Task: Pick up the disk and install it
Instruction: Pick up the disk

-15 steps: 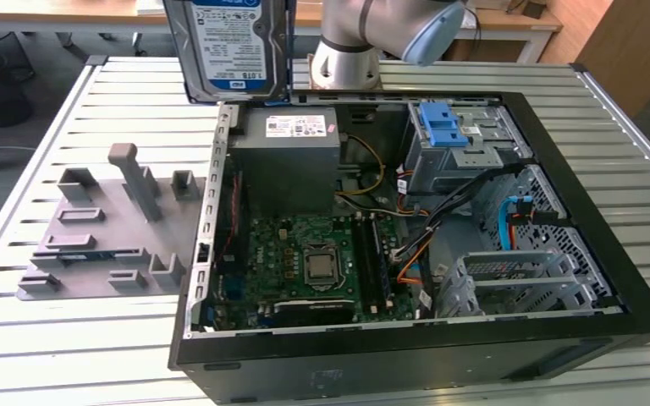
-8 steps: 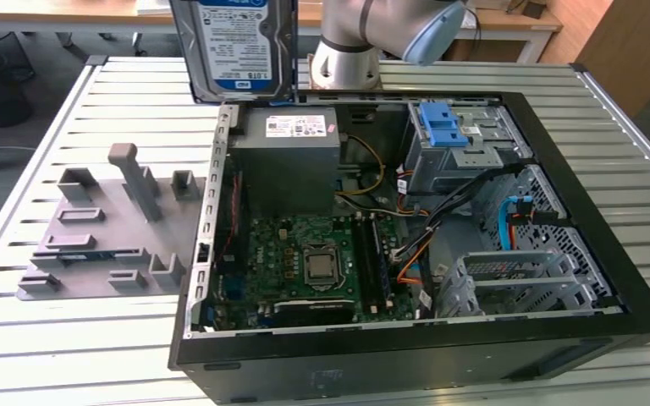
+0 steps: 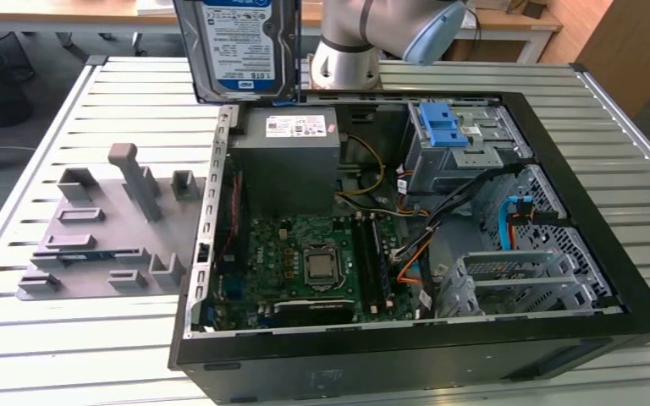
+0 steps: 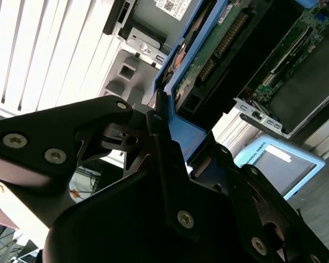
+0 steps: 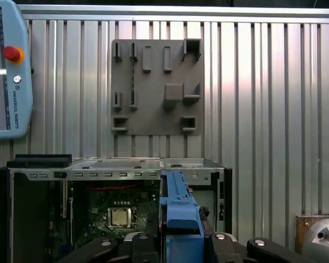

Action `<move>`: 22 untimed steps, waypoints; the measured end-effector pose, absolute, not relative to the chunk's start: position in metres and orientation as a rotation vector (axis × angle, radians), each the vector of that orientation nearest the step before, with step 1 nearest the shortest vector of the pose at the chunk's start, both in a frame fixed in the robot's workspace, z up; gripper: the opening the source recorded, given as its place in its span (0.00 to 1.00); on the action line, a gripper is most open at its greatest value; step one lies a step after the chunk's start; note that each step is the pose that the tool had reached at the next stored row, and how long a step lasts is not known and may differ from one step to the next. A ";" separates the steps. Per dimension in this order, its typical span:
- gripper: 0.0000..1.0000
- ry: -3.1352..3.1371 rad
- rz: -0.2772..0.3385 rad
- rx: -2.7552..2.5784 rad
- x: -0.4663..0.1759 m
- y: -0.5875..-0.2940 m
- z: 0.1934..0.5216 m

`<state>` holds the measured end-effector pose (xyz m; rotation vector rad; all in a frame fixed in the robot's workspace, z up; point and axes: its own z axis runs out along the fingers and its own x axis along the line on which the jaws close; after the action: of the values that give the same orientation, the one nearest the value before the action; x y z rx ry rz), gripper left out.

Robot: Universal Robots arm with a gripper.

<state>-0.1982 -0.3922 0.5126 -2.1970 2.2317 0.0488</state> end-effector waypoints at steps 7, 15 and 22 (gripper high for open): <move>0.37 2.232 0.049 -2.197 -0.195 -0.392 0.513; 0.37 2.232 0.049 -2.197 -0.188 -0.392 0.513; 0.37 2.232 0.049 -2.197 -0.183 -0.392 0.513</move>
<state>-0.1831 -0.3922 0.5126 -2.1971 2.2316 0.0488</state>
